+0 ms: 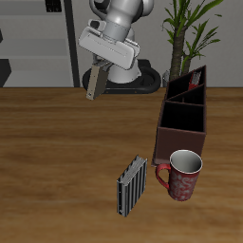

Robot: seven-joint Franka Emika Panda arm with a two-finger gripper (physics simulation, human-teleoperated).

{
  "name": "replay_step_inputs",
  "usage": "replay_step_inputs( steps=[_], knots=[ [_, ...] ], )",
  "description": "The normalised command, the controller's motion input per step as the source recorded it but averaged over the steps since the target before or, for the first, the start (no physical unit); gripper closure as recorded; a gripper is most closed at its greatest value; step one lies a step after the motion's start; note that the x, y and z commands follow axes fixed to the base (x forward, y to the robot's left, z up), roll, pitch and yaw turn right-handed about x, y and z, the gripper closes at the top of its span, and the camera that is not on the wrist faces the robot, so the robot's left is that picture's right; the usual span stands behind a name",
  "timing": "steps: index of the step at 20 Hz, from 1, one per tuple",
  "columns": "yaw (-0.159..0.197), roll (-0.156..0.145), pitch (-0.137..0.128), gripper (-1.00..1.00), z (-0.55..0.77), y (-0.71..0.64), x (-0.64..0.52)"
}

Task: Place the red book into the left desk caddy's left compartment and place the yellow book into the left desk caddy's left compartment

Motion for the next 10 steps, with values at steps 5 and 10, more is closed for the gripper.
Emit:
replay_step_inputs(
  steps=[5,10],
  knots=[
    [-0.005,0.025,0.033,1.0,-0.14,0.45,-0.32],
    [0.008,-0.002,0.022,1.0,-0.16,0.34,-0.25]
  ],
)
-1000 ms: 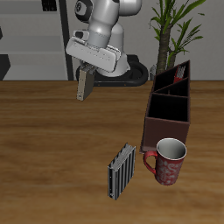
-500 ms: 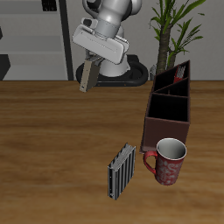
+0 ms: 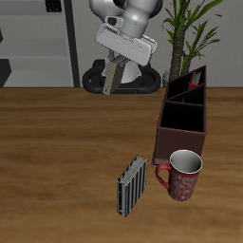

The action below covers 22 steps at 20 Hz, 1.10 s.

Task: Place the red book into the left desk caddy's left compartment and place the yellow book into the left desk caddy's left compartment

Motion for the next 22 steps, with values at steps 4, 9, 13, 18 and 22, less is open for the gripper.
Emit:
replay_step_inputs(
  steps=[4,9,13,18,22],
  knots=[
    [0.002,0.044,0.042,1.0,-0.1,0.29,-0.2],
    [-0.006,0.07,0.019,1.0,-0.09,0.47,-0.28],
    [0.003,0.074,0.018,1.0,-0.16,0.47,-0.17],
    [-0.003,0.057,-0.011,1.0,-0.05,0.38,-0.17],
    [0.022,0.039,-0.012,1.0,0.01,0.23,-0.14]
  ],
)
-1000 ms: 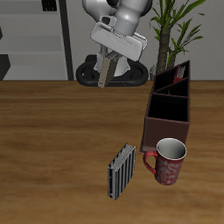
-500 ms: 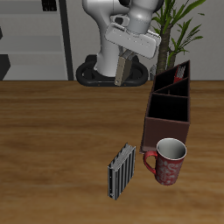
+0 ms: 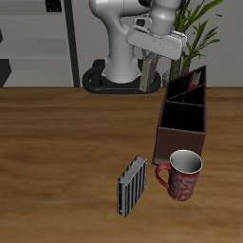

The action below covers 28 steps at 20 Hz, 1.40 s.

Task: Place the red book into the left desk caddy's left compartment and place the yellow book into the left desk caddy's left compartment

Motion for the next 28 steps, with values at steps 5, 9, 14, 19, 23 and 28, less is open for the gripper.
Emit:
replay_step_inputs(
  steps=[5,9,14,19,23,28],
  knots=[
    [0.017,0.077,-0.022,1.0,0.08,0.29,-0.18],
    [0.013,0.042,-0.018,1.0,0.08,0.15,-0.12],
    [0.02,0.056,-0.016,1.0,-0.01,0.27,-0.2],
    [0.052,0.043,-0.082,1.0,0.07,0.26,-0.45],
    [0.078,0.035,-0.091,1.0,0.08,0.15,-0.26],
    [0.059,0.073,-0.035,1.0,0.07,0.18,0.02]
  ],
)
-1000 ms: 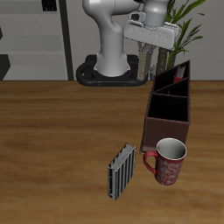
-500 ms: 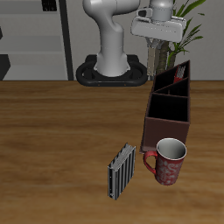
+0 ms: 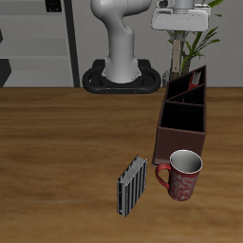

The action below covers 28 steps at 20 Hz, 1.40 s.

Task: Place the red book into the left desk caddy's left compartment and place the yellow book into the left desk caddy's left compartment

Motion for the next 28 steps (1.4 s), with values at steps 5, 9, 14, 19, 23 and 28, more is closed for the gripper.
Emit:
replay_step_inputs(
  steps=[5,9,14,19,23,28],
  knots=[
    [0.031,0.054,-0.024,1.0,0.06,0.12,0.14],
    [0.008,0.016,-0.029,1.0,0.04,0.03,0.16],
    [-0.029,-0.013,0.007,1.0,-0.03,0.0,0.17],
    [-0.014,0.039,0.039,1.0,-0.15,0.15,0.0],
    [-0.07,0.017,0.067,1.0,-0.12,0.06,0.02],
    [-0.035,0.013,0.061,1.0,-0.1,0.02,0.06]
  ],
)
